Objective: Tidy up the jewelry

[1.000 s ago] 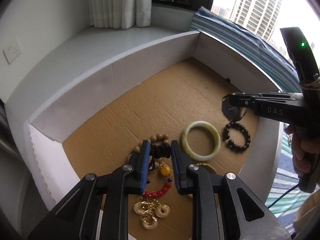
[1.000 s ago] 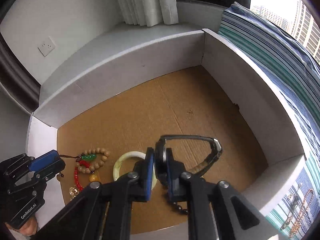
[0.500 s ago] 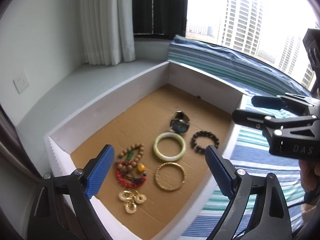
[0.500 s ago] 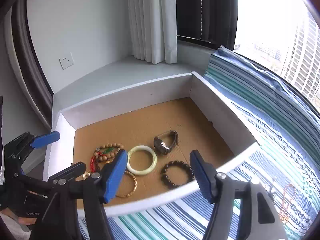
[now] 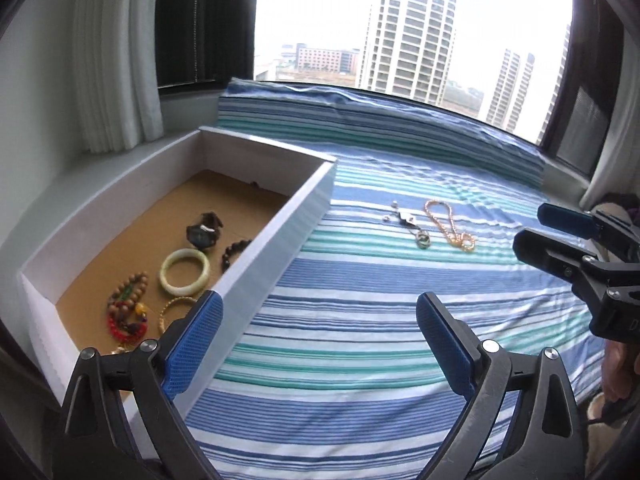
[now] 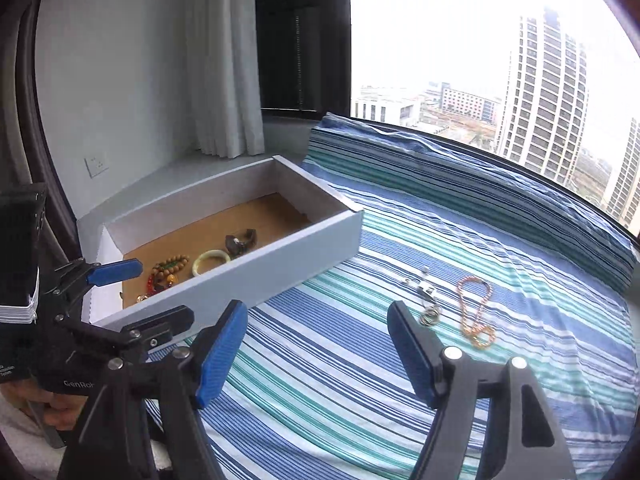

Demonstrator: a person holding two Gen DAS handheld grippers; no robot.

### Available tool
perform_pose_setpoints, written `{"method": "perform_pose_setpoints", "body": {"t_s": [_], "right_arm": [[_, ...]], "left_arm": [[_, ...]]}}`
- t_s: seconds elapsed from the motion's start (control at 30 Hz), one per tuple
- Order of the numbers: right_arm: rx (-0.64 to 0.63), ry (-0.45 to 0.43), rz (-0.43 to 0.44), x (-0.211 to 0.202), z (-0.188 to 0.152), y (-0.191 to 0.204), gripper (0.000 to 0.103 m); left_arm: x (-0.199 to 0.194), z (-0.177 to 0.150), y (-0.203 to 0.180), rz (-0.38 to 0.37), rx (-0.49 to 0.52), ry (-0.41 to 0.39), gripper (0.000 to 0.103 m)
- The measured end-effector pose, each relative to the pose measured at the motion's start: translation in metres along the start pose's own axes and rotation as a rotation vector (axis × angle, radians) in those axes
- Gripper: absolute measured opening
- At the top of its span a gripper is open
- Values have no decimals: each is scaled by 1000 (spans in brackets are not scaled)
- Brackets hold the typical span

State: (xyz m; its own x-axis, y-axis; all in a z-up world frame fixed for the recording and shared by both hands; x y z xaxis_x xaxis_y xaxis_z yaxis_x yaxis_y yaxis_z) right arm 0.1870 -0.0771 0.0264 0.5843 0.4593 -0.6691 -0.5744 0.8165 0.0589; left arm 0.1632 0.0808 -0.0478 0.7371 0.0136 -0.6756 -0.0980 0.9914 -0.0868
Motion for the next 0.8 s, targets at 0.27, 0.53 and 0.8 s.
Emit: {"method": "perform_pose_setpoints", "body": {"t_s": [0.27, 0.53, 0.8], "right_arm": [[160, 36, -133, -24, -84, -74, 75], [269, 103, -191, -30, -143, -114, 75], [301, 126, -178, -25, -158, -119, 75]], "left_arm": [[27, -33, -49, -31, 72, 101, 98], [40, -50, -87, -67, 121, 149, 98], [62, -60, -100, -72, 138, 204, 98]]}}
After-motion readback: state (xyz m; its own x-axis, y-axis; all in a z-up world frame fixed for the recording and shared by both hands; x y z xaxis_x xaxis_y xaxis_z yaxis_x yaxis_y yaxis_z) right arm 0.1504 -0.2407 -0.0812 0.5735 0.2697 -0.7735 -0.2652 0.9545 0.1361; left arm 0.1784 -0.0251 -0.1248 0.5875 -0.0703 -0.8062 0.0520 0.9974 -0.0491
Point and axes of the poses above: each gripper's, at about its wrist camera, not at the fingertips, and x roughly the way its jaws point, y to its left, z to its top, the point moved 10 cm from there along x, roughly the way its jaws point, and after that the axes turned 1 degree about x, right-handed, at the moved point
